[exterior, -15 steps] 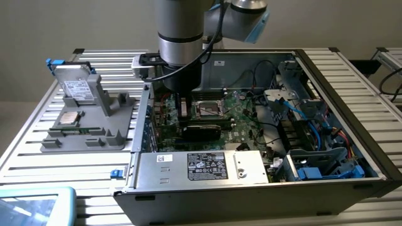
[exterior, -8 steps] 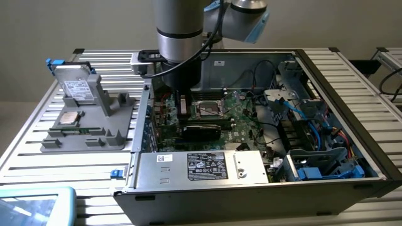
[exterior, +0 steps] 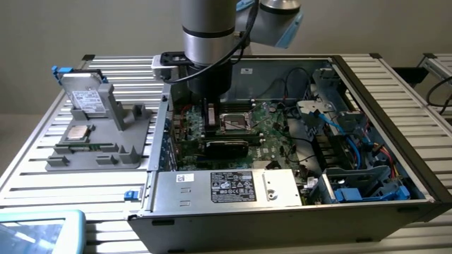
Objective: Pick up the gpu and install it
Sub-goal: 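Press down on the gpu until it lock into place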
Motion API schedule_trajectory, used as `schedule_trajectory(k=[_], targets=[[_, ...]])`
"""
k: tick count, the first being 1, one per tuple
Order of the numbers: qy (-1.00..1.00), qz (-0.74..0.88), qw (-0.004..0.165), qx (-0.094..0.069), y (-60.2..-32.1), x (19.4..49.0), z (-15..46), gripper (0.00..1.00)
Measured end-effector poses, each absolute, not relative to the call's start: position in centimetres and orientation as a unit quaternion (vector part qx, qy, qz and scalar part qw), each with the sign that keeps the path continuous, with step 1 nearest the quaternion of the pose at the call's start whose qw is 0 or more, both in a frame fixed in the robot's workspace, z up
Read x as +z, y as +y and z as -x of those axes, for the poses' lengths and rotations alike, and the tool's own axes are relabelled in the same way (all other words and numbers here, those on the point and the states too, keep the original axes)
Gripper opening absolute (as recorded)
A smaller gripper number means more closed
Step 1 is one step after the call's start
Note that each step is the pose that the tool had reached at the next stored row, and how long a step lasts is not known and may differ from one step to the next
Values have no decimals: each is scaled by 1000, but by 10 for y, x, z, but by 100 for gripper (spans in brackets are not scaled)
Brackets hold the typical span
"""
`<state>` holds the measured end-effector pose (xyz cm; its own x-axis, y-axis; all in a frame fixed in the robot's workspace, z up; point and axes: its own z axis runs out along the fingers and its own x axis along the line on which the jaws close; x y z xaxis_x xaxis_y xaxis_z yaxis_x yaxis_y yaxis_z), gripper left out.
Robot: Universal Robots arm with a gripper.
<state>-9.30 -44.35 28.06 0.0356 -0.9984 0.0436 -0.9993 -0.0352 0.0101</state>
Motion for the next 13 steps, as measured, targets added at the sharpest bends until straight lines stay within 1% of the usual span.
schedule_trajectory(k=[13], targets=[[-695,-719,20,11,-447,279,72,11]])
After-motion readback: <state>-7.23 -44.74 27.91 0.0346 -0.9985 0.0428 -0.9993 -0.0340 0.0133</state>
